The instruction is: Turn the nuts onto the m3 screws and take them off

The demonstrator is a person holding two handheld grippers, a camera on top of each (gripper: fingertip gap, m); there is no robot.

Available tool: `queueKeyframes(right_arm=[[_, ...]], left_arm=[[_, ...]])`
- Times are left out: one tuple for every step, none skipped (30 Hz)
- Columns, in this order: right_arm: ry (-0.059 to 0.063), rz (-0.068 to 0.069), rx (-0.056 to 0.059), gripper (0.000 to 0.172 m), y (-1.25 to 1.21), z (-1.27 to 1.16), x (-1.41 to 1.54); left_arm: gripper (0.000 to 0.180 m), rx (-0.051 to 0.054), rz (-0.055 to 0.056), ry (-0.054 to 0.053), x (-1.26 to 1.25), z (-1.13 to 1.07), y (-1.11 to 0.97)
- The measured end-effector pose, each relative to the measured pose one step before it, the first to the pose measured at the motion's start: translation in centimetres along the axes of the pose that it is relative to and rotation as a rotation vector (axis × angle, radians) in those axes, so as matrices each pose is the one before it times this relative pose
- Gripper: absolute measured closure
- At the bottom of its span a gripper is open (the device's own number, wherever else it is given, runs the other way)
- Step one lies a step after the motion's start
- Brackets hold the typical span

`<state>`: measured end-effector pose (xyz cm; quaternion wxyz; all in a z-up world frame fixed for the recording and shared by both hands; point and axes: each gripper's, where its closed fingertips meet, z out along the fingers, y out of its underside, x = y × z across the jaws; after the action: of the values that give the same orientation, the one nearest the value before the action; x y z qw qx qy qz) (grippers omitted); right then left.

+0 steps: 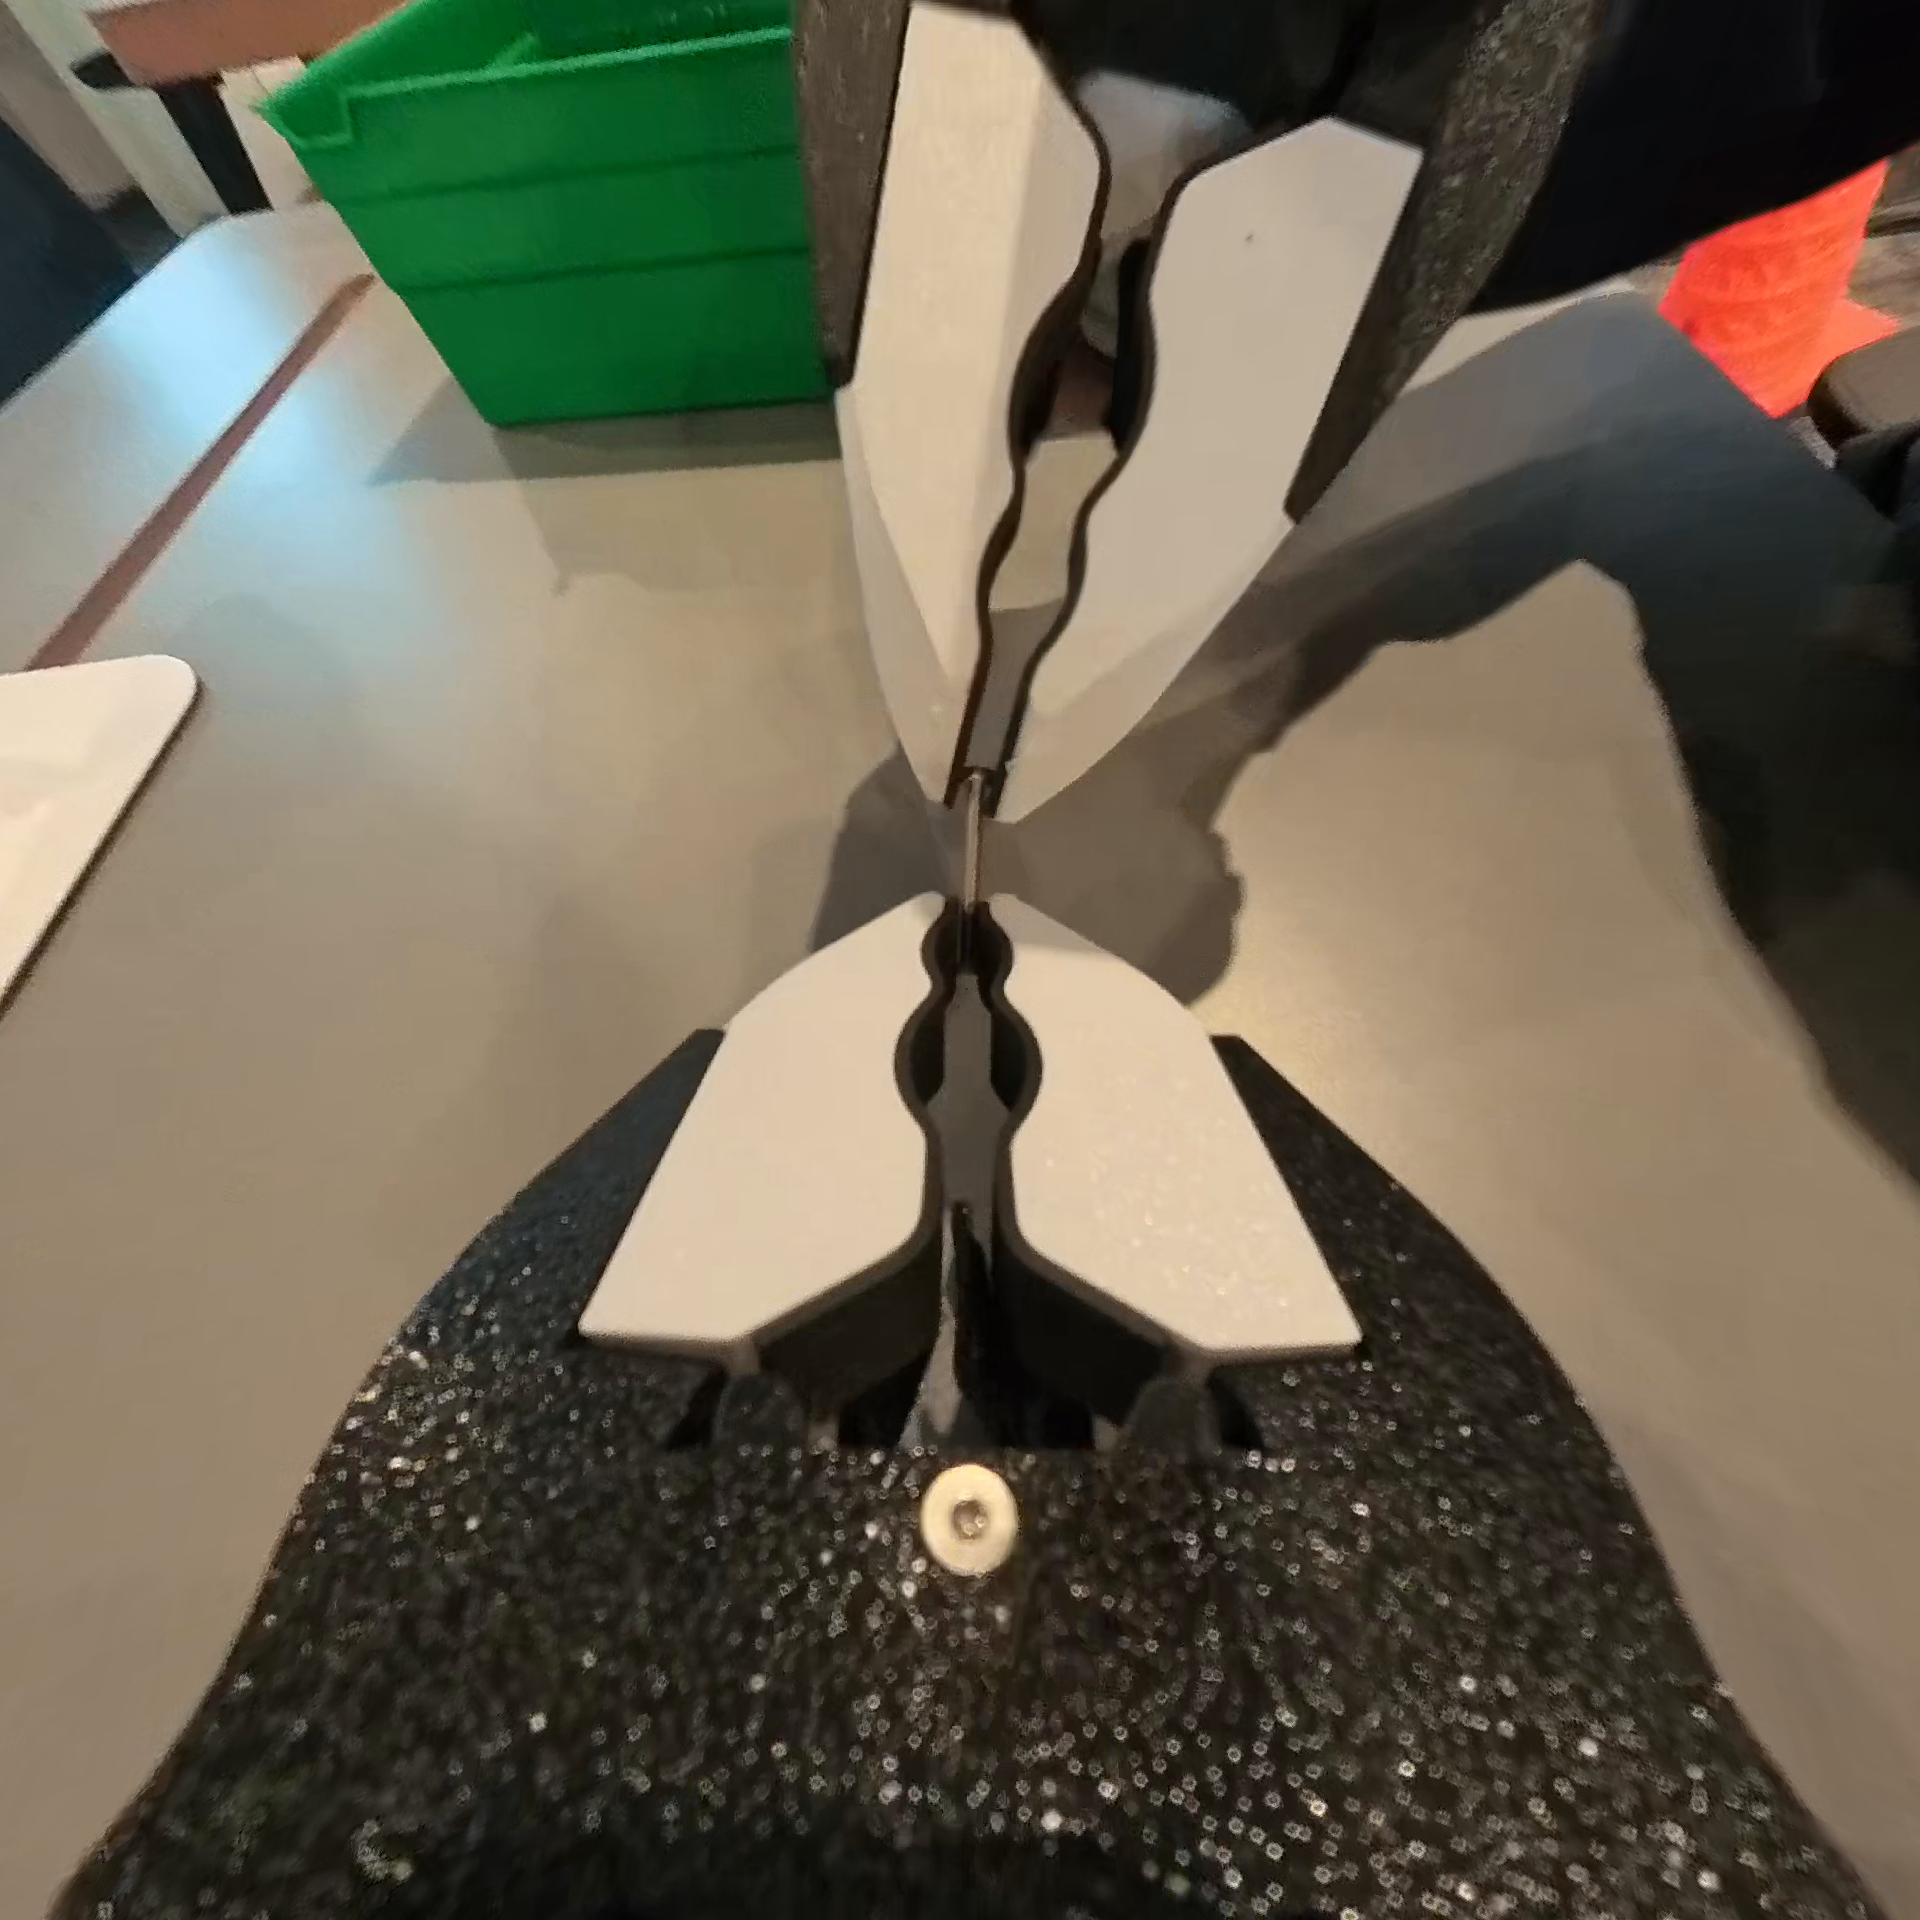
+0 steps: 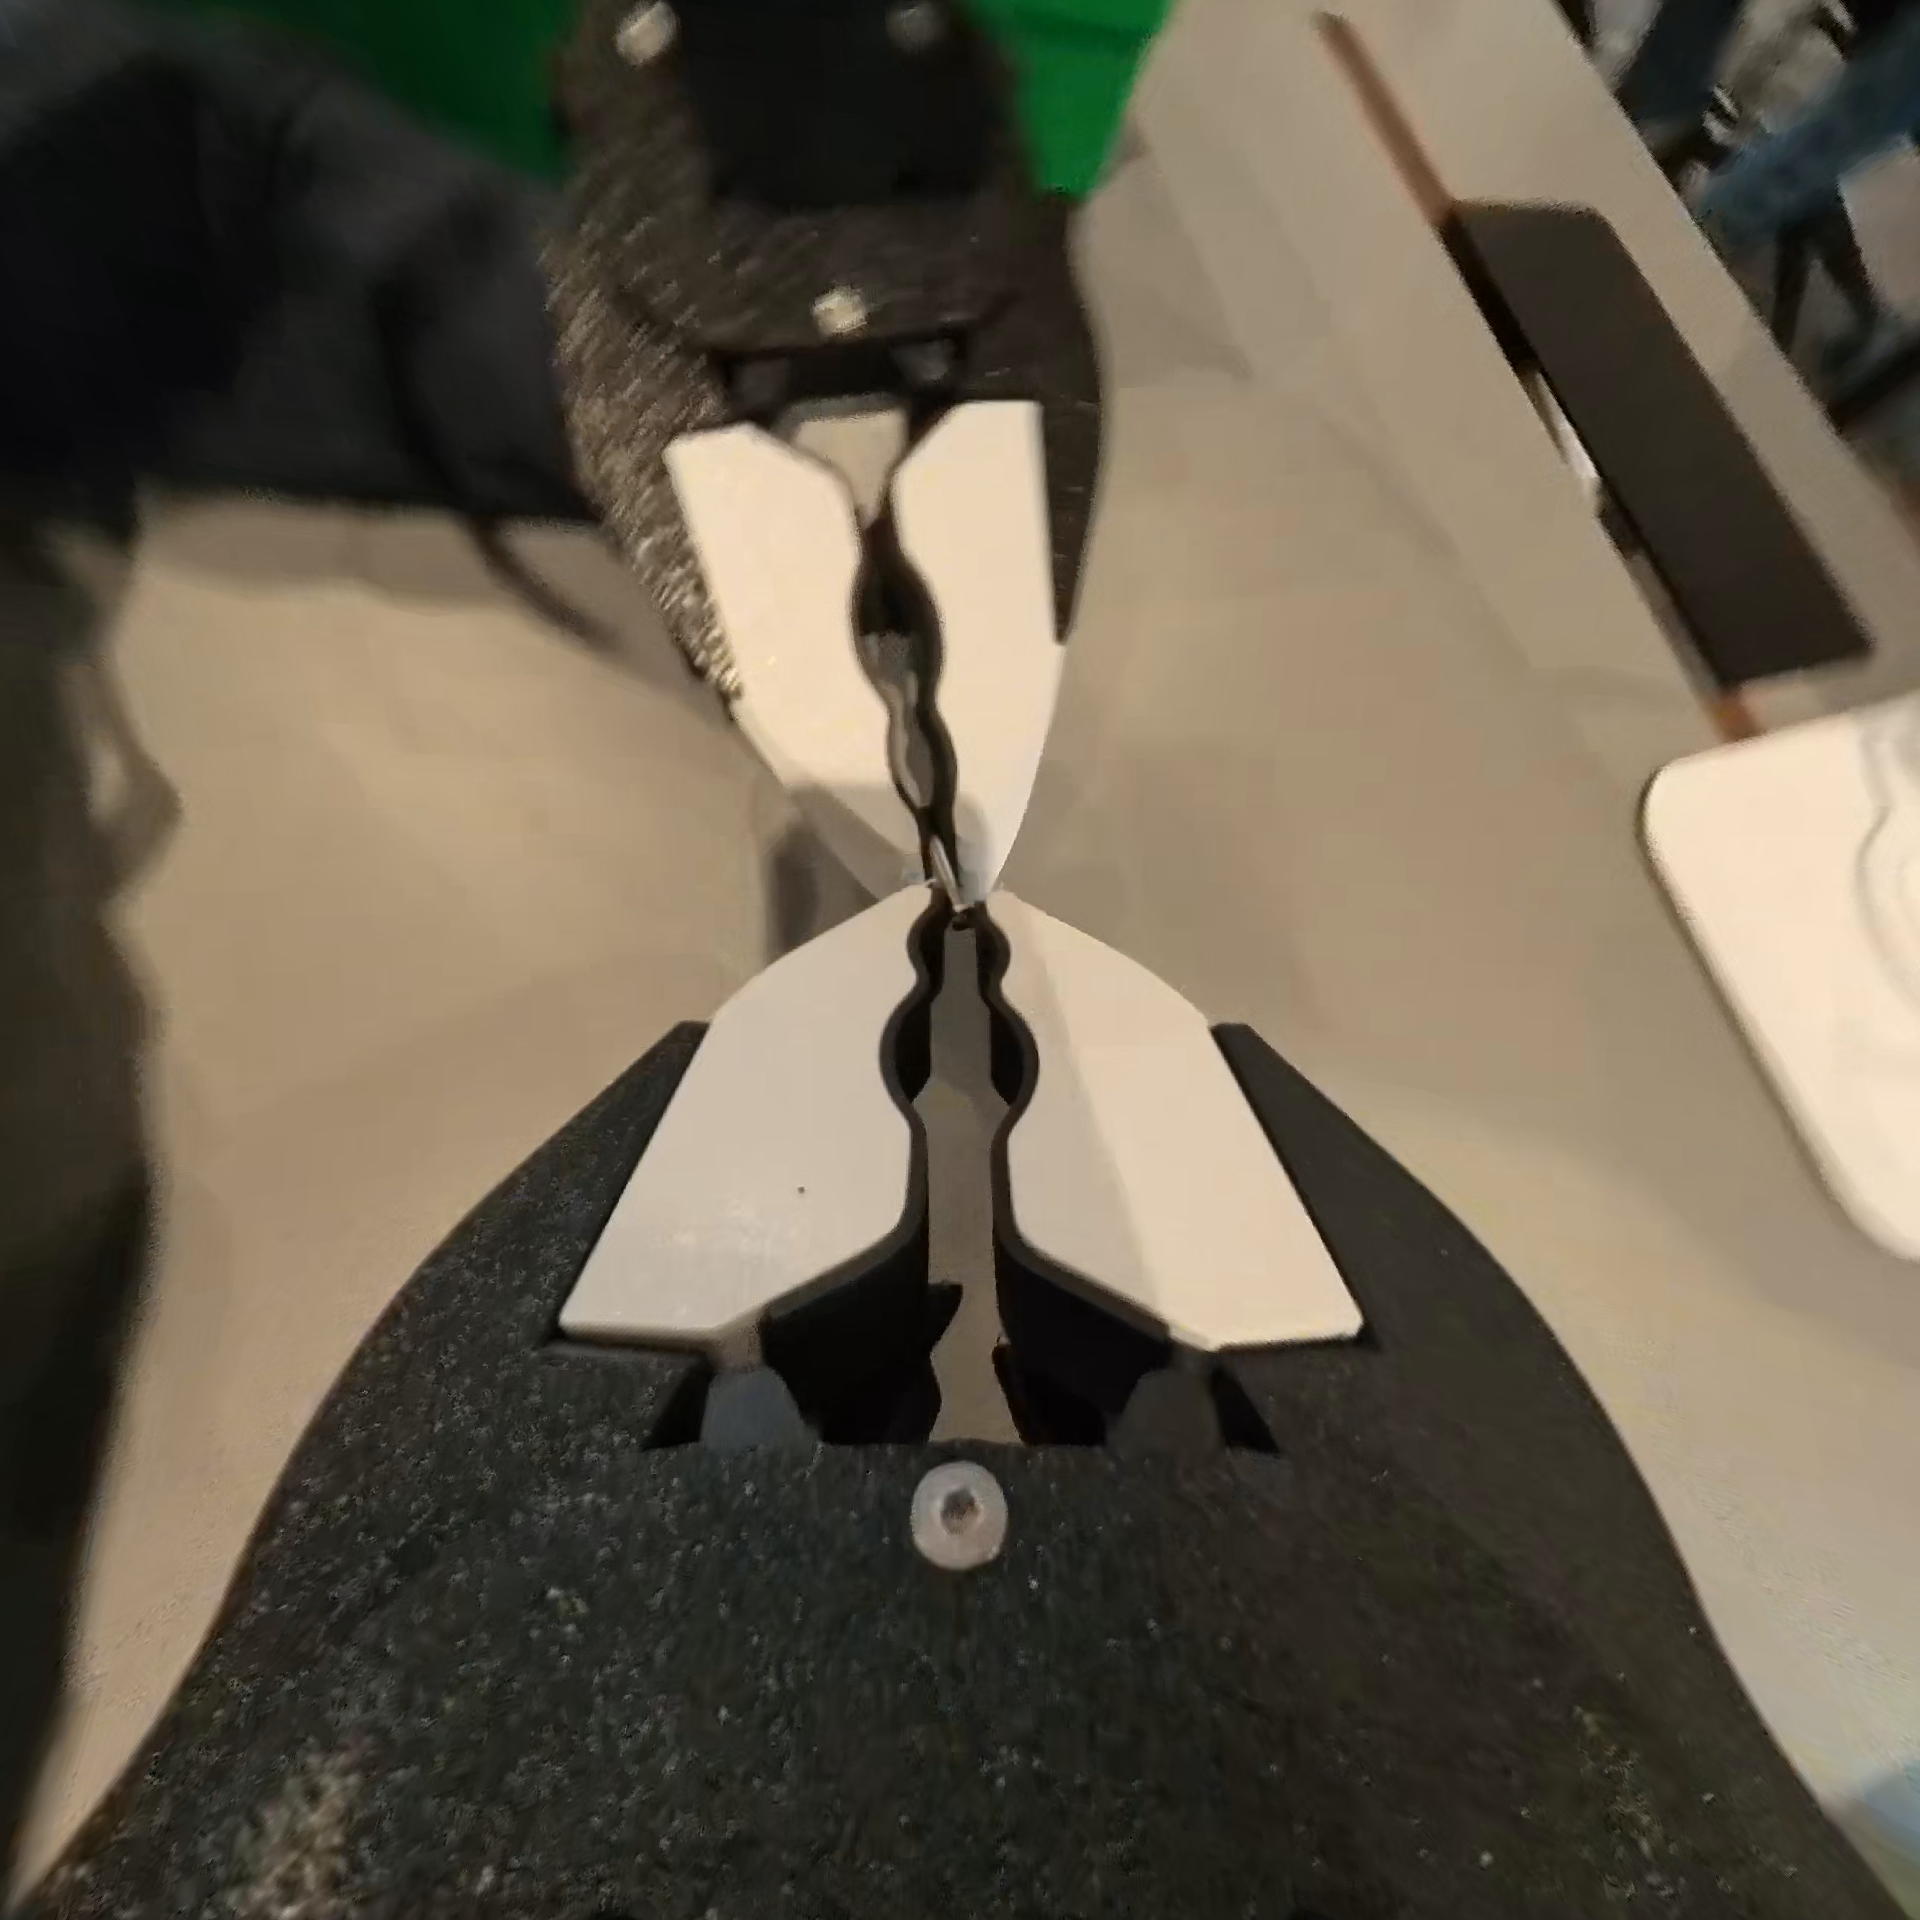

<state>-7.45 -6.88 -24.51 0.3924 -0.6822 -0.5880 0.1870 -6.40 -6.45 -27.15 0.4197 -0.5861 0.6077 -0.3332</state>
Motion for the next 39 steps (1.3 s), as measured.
queueKeyframes(right_arm=[[0.003, 0.075, 0.023, 0.166, -0.223, -0.023, 0.041], [-0.0049, 0.078, 0.0254, 0.166, -0.164, -0.1, 0.017], [-0.0106, 0.08, 0.0272, 0.166, -0.185, -0.109, -0.014], [-0.0159, 0.0823, 0.0267, 0.166, -0.174, -0.091, -0.064], [-0.0198, 0.0855, 0.0231, 0.167, -0.139, -0.048, -0.055], [-0.019, 0.0862, 0.0181, 0.167, -0.062, -0.017, -0.013], [-0.0225, 0.0817, 0.0168, 0.166, -0.035, -0.002, -0.027], [-0.0249, 0.0725, 0.0153, 0.166, -0.056, 0.012, -0.09], [-0.0246, 0.0583, 0.015, 0.166, -0.063, -0.016, -0.101], [-0.0261, 0.0343, 0.0158, 0.166, -0.117, -0.059, -0.115], [-0.0243, -0.0002, 0.0139, 0.166, -0.114, -0.072, -0.175], [-0.0149, -0.0231, 0.0086, 0.161, -0.045, -0.033, -0.146], [-0.0102, -0.0386, 0.011, 0.151, -0.095, -0.142, -0.09], [-0.0127, -0.0518, 0.0134, 0.144, -0.183, -0.12, -0.273], [-0.0045, -0.068, 0.003, 0.14, -0.14, -0.17, -0.145], [0.0025, -0.0836, -0.0149, 0.136, 0.094, -0.237, -0.007], [-0.01, -0.0944, -0.0269, 0.137, 0.221, -0.198, -0.137], [-0.0128, -0.0939, -0.0343, 0.138, 0.306, -0.154, -0.237], [-0.0151, -0.0949, -0.0251, 0.14, 0.182, -0.154, -0.337], [-0.0114, -0.0971, -0.0294, 0.143, 0.21, -0.133, -0.277], [0.0063, -0.0907, -0.0397, 0.145, 0.307, -0.116, -0.003], [-0.0085, -0.0924, -0.0335, 0.146, 0.215, -0.064, -0.223], [0.0022, -0.0791, -0.0292, 0.148, 0.147, -0.038, -0.06], [-0.011, -0.0669, -0.0248, 0.149, 0.095, -0.003, -0.181], [-0.0176, -0.0541, -0.0229, 0.149, 0.082, 0.056, -0.225], [-0.0073, -0.0425, -0.0201, 0.149, 0.057, 0.133, -0.076], [-0.0155, -0.0375, -0.0144, 0.149, 0.015, 0.138, -0.178], [-0.0087, -0.029, -0.0123, 0.15, 0.032, -0.054, -0.039], [-0.0091, -0.0218, -0.0077, 0.151, -0.009, 0.141, -0.103], [-0.0066, -0.0167, -0.0069, 0.152, 0.005, 0.151, -0.029], [-0.0048, -0.0145, -0.0034, 0.153, -0.034, 0.123, -0.04], [-0.0071, -0.0122, -0.0011, 0.155, -0.077, 0.112, -0.073], [-0.0079, -0.0085, 0.0022, 0.155, -0.109, 0.093, -0.111], [-0.0074, -0.0057, 0.0042, 0.156, -0.135, 0.071, -0.13], [-0.003, -0.0042, 0.0032, 0.156, -0.13, -0.017, -0.059], [0.0018, -0.0026, 0.0019, 0.157, -0.073, -0.026, 0.005], [0.0029, -0.0013, 0.0015, 0.157, -0.055, 0.013, -0.002], [-0.0007, -0.0006, 0.0, 0.158, -0.026, 0.01, -0.049], [-0.0016, -0.0004, -0.0015, 0.158, -0.016, -0.003, -0.079]], left_arm=[[0.178, 0.0073, 0.0053, -0.0076, -0.067, -0.048, -0.136], [0.178, 0.0074, 0.0068, -0.0057, -0.036, -0.059, -0.135], [0.178, 0.0082, 0.0073, -0.0045, -0.016, -0.059, -0.157], [0.178, 0.0079, 0.0053, -0.0027, -0.008, -0.053, -0.143], [0.178, 0.0058, 0.003, -0.0006, 0.009, -0.038, -0.103], [0.178, 0.0041, 0.0015, -0.0012, -0.004, -0.032, -0.064], [0.178, 0.002, 0.002, -0.0014, -0.016, -0.02, -0.025], [0.178, 0.0014, 0.0023, 0.0001, 0.011, -0.025, -0.019], [0.178, 0.0028, 0.0, 0.002, 0.033, -0.012, -0.035], [0.178, 0.006, -0.0019, 0.0034, 0.04, -0.023, -0.08], [0.178, 0.01, -0.0027, 0.0051, 0.053, -0.029, -0.139], [0.178, 0.0131, -0.0049, 0.0058, 0.064, -0.037, -0.199], [0.178, 0.0109, -0.0063, 0.0064, 0.046, -0.041, -0.149], [0.178, 0.0047, -0.0058, 0.0084, 0.068, -0.021, -0.04], [0.178, 0.0003, -0.0048, 0.0083, 0.076, -0.002, 0.038], [0.178, 0.0001, -0.0035, 0.011, 0.121, 0.004, 0.035], [0.178, 0.0022, -0.0037, 0.0159, 0.204, 0.028, -0.02], [0.178, 0.0033, -0.0048, 0.0204, 0.252, 0.048, -0.027], [0.178, 0.0014, -0.0057, 0.0228, 0.289, 0.064, -0.003], [0.178, -0.0031, -0.0047, 0.0245, 0.302, 0.075, 0.06], [0.178, -0.006, -0.002, 0.0226, 0.293, 0.07, 0.078], [0.178, -0.0034, -0.0001, 0.0217, 0.287, 0.052, 0.024], [0.178, -0.0012, -0.0012, 0.0201, 0.276, 0.03, 0.01], [0.178, 0.001, -0.0014, 0.0183, 0.236, 0.013, -0.016], [0.178, 0.0021, -0.0026, 0.0198, 0.255, 0.015, -0.039], [0.178, 0.0017, -0.0042, 0.0163, 0.202, 0.001, -0.029], [0.178, 0.0006, -0.0024, 0.0139, 0.176, 0.009, -0.01], [0.178, -0.0004, -0.0016, 0.0147, 0.187, 0.022, -0.005], [0.178, 0.0, -0.0024, 0.012, 0.159, 0.012, -0.016], [0.178, 0.0, -0.0022, 0.011, 0.143, 0.025, -0.011], [0.178, -0.0011, -0.0011, 0.0069, 0.091, 0.022, 0.013], [0.178, -0.0016, -0.0007, 0.0056, 0.068, 0.025, 0.007], [0.178, -0.0006, -0.0008, 0.0062, 0.084, 0.004, 0.004], [0.178, 0.0, -0.0012, 0.0035, 0.032, 0.005, -0.002], [0.178, 0.001, -0.0015, 0.0017, 0.016, -0.01, -0.017], [0.178, 0.0006, -0.0019, 0.0029, 0.021, -0.002, -0.007], [0.178, -0.0001, -0.0018, 0.0022, 0.01, 0.002, -0.001], [0.178, -0.0007, -0.0009, 0.0021, 0.021, 0.002, 0.006], [0.178, -0.0008, -0.0005, 0.0012, 0.023, 0.018, 0.012]])
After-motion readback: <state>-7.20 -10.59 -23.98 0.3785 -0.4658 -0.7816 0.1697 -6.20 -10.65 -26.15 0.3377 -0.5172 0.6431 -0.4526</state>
